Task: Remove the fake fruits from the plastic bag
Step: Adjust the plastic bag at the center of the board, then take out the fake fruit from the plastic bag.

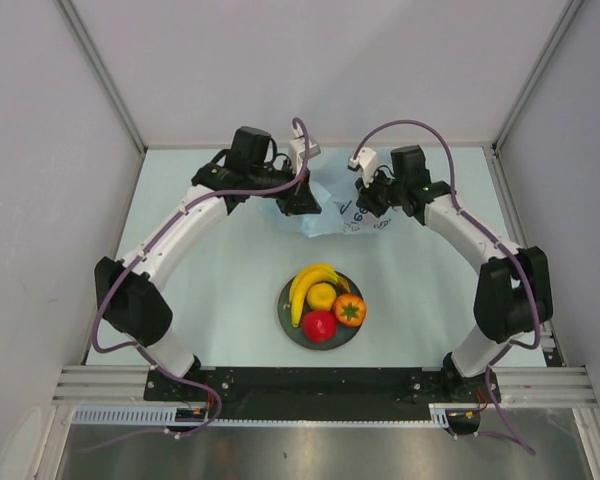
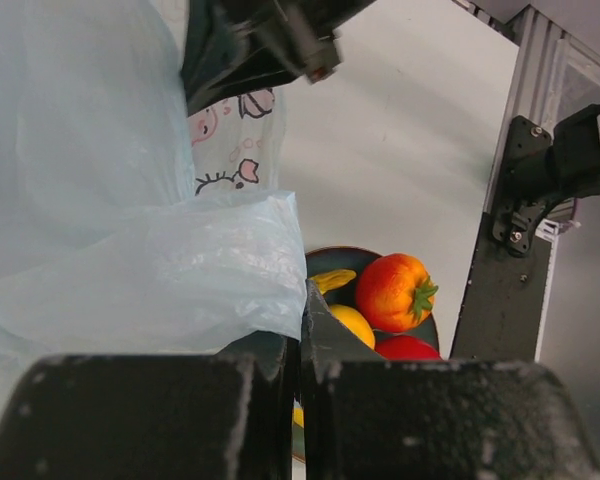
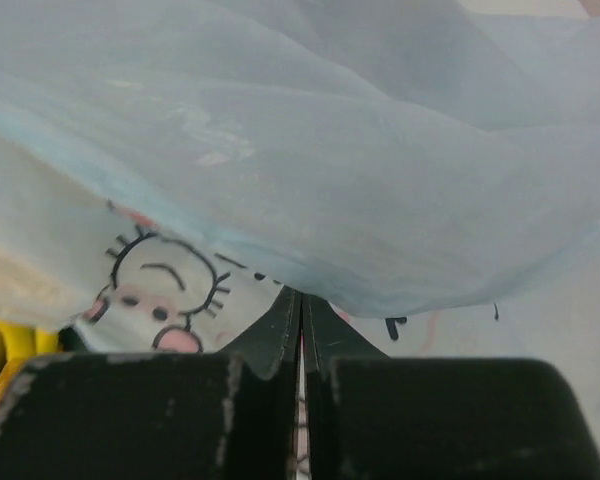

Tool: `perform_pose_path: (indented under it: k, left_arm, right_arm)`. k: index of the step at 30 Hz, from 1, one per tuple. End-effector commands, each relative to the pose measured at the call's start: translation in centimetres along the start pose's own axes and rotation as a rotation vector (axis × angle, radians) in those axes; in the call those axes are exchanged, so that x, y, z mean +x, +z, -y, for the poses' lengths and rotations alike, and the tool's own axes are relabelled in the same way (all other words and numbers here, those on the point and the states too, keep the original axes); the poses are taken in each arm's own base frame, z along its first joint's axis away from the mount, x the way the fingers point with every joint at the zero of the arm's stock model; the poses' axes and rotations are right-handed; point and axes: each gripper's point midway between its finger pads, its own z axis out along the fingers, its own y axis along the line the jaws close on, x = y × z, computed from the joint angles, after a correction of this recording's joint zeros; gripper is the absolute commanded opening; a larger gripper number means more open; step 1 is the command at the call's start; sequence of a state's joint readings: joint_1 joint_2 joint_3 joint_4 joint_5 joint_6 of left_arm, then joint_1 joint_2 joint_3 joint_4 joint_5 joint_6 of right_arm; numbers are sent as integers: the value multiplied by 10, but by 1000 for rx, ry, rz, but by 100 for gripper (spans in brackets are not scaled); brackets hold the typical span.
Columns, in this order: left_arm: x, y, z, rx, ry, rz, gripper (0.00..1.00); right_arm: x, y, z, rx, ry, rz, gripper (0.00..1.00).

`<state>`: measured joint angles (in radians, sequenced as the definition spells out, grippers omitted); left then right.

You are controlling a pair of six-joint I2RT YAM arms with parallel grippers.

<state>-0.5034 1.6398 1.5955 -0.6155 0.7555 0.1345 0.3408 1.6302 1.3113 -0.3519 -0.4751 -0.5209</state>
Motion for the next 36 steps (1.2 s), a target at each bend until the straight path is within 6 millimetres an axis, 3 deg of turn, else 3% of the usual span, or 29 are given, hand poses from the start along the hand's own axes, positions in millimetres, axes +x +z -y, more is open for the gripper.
perform_pose_path:
  k: [1, 6, 8, 12, 13, 15, 21, 27, 36]
  left_arm:
    - [-30, -28, 38, 78, 74, 76, 0]
    - [6, -44, 53, 83, 81, -8, 0]
    - [24, -52, 47, 18, 126, -54, 0]
    - [70, -65, 28, -86, 238, -191, 0]
    - [77, -68, 23, -108, 259, -220, 0]
    - [94, -76, 10, -157, 316, -303, 0]
    - [126, -82, -9, -222, 344, -418, 0]
    - [120, -75, -15, -229, 321, -403, 0]
    - [102, -65, -23, -226, 315, -380, 0]
  right_arm:
    - [-16, 29, 29, 93, 18, 60, 1]
    - [-34, 63, 46, 129, 87, 112, 2]
    - [-43, 77, 49, 131, 110, 125, 6]
    - [-55, 100, 46, 124, 137, 140, 29]
    - [-58, 105, 44, 136, 150, 141, 43]
    - [-61, 115, 42, 143, 157, 142, 56]
    - [-57, 141, 33, 144, 175, 128, 64]
    - [-38, 161, 60, 305, 186, 62, 80]
    - [2, 178, 76, 344, 201, -31, 83]
